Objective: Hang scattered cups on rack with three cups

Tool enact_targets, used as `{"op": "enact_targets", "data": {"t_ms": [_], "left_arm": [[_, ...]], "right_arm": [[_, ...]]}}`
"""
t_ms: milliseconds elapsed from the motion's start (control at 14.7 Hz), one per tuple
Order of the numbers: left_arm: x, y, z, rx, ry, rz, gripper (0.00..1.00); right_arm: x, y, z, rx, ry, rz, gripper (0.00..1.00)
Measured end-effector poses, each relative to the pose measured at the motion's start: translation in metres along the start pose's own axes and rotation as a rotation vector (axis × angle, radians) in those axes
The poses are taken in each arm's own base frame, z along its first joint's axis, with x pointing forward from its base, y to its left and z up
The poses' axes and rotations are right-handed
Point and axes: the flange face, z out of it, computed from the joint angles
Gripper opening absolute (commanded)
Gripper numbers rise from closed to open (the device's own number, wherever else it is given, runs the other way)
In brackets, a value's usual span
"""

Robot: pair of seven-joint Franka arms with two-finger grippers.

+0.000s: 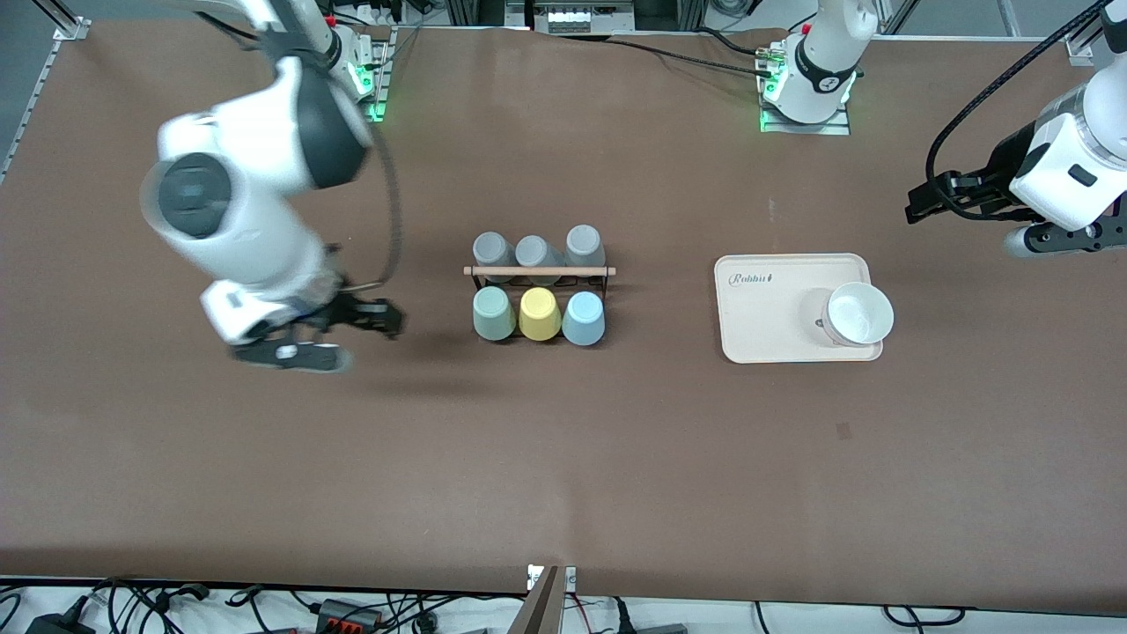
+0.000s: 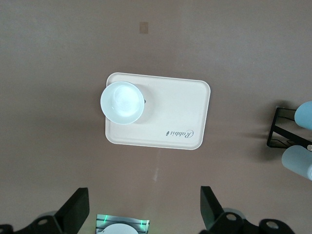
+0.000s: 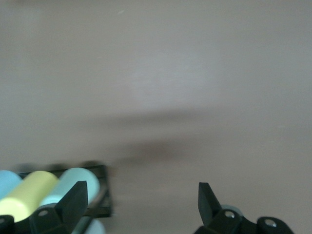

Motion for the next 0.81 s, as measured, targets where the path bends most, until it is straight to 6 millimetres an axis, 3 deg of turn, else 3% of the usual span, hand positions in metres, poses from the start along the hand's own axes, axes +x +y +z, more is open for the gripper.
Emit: {"op": "enact_targets", "data": {"t_ms": [204,475,814], "left_arm": [[0.000,0.000,0.000,0.000,0.000,0.001,1.00],[0.000,0.001,0.000,0.000,0.000,0.002,1.00],[0.000,0.001,0.000,0.000,0.000,0.002,1.00]], "right_arm": [[0.011,0.061,-0.031,-0.003,0.002,0.008,1.00],[0.003,0.126,-0.082,-0.006,0.003,0.038,1.00],[0.012,0.197,-0.117,-0.010,0.061,-0.031,1.00]]}}
